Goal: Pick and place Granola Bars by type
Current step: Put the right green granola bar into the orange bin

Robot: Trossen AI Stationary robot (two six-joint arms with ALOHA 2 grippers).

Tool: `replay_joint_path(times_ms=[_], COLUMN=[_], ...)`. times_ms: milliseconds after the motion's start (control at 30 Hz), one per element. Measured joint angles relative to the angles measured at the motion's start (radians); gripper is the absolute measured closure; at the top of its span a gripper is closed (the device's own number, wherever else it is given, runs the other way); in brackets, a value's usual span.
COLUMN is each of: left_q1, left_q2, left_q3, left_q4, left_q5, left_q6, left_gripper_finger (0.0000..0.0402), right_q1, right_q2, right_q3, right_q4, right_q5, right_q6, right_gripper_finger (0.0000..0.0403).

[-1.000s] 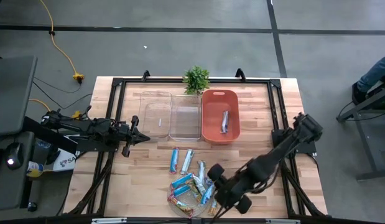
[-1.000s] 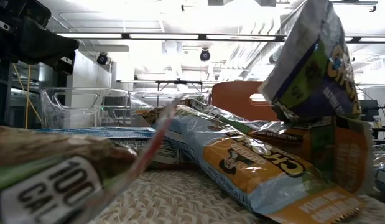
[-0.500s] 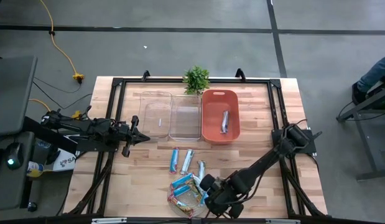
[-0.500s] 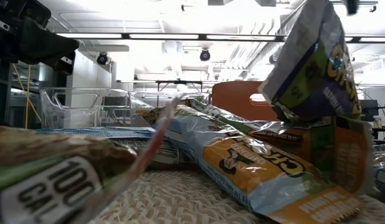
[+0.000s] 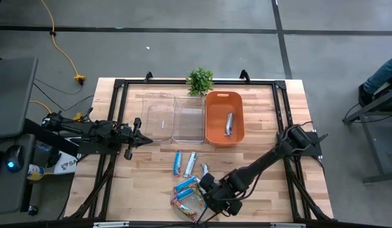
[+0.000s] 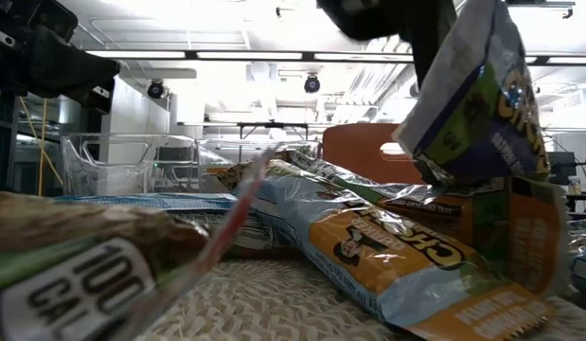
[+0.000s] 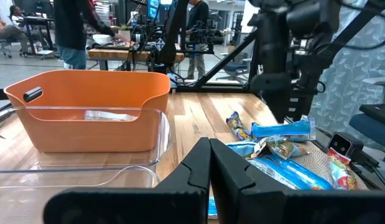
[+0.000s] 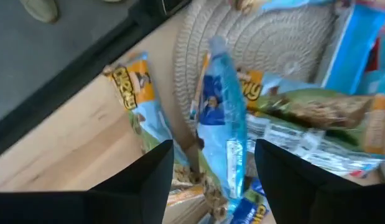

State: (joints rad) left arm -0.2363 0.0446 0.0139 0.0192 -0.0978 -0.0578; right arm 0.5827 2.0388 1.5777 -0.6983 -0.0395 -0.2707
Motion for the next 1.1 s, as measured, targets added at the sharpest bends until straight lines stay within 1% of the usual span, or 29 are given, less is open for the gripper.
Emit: replay_joint_path(times_ms=[167,300,500,600,767,900,1100], left_q1=[0.000,0.000,0.000,0.000,0.000,0.000,0.000], left_q2=[0.000,0.000,0.000,0.000,0.000,0.000,0.000], left_q3=[0.000,0.000,0.000,0.000,0.000,0.000,0.000], left_q4=[0.000,0.000,0.000,0.000,0.000,0.000,0.000], left_q5=[0.000,0.000,0.000,0.000,0.000,0.000,0.000], left_q6=[0.000,0.000,0.000,0.000,0.000,0.000,0.000], left_gripper_finger=[0.0400,0.0400,0.0400,0.0400,0.0400,0.0400,0.0400], right_q1=[-0.001,-0.001,-0.001,-0.001,-0.001,-0.001,-0.001], right_q2=[0.000,0.000,0.000,0.000,0.000,0.000,0.000], right_q3=[-0.078,-0.106,-0.122,-0.122,-0.122,-0.122,-0.122], right_q4=[0.046,0.075,0.120,0.124,0.124,0.120,0.120], right_q5=[0.016,0.044,0.067,0.100,0.102,0.109,0.104], right_q6=[0.003,0.009,0.012,0.031,0.057,0.064,0.079], right_gripper_finger=[0.0191,0.0191,0.0192,0.0192,0.0193,0.0207,0.0248])
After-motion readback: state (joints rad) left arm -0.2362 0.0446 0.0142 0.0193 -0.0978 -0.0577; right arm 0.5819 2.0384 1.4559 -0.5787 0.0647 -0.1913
